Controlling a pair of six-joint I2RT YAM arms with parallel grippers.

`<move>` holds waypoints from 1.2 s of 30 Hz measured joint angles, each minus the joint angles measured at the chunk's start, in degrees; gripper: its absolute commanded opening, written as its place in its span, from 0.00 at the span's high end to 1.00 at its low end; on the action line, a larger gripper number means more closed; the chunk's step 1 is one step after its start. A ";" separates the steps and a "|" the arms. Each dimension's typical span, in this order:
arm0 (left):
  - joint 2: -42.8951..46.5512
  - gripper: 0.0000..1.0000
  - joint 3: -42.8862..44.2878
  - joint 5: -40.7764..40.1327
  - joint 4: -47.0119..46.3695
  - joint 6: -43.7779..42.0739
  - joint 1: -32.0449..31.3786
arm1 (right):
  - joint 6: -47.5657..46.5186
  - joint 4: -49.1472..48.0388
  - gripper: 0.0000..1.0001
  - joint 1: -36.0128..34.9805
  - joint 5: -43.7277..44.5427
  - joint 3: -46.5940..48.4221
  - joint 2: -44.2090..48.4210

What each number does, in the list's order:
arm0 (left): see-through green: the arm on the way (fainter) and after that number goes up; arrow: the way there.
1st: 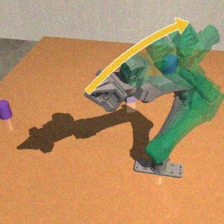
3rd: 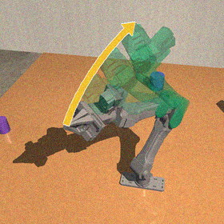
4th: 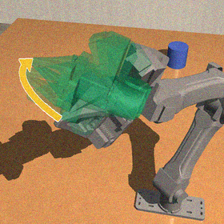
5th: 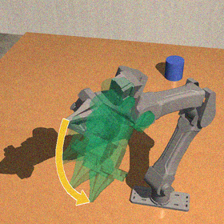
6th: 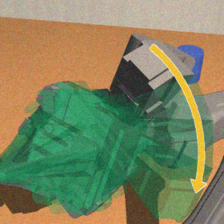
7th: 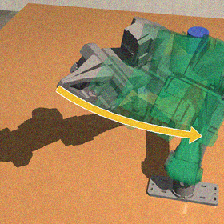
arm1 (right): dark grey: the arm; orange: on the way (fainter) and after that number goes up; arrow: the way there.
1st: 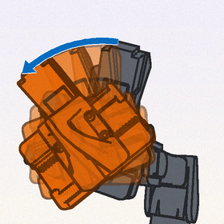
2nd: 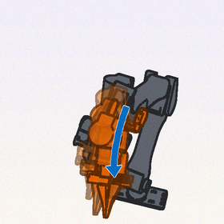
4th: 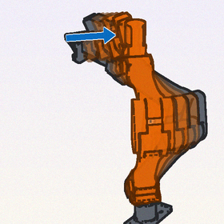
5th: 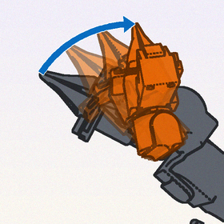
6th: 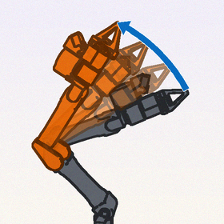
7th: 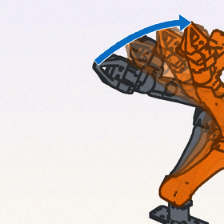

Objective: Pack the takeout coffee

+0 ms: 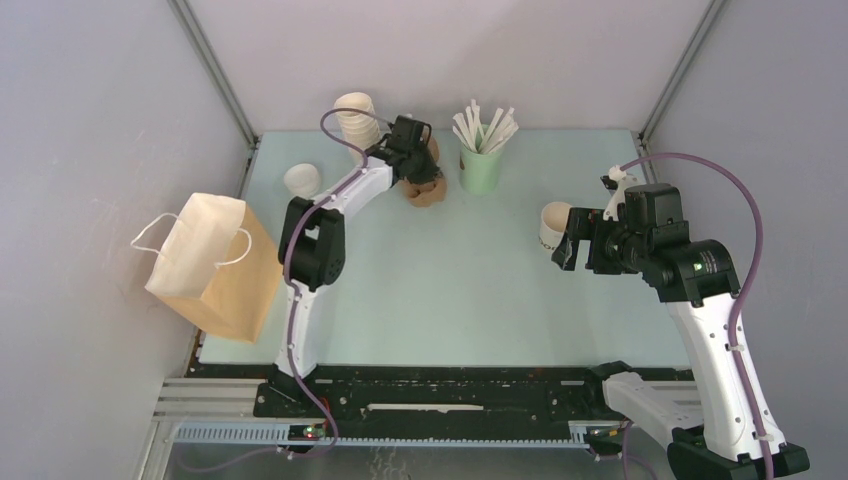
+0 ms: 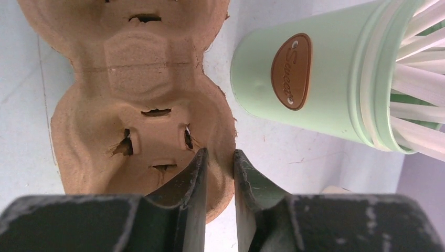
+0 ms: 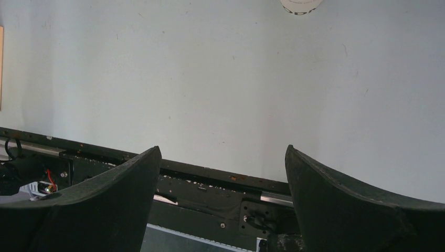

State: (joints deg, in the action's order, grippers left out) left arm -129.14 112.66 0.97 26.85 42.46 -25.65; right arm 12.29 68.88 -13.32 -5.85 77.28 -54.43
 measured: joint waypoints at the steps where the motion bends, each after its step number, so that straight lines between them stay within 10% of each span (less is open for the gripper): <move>1: 0.59 0.74 -1.46 0.98 -1.62 0.50 0.22 | 0.00 0.00 0.03 0.00 0.00 0.00 0.00; 14: 4.37 0.80 -11.23 4.79 -12.85 3.91 1.33 | 0.00 0.00 0.03 0.07 -0.20 0.00 0.00; 36: 3.63 1.00 10.73 -23.50 15.13 -17.18 -6.71 | 0.00 -0.04 0.03 0.07 -0.63 -0.22 0.09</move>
State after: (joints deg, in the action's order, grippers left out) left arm -125.51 123.39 -22.52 41.98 25.28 -32.36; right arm 12.29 68.84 -13.26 -6.48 77.06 -54.35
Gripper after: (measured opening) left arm 0.037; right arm 0.968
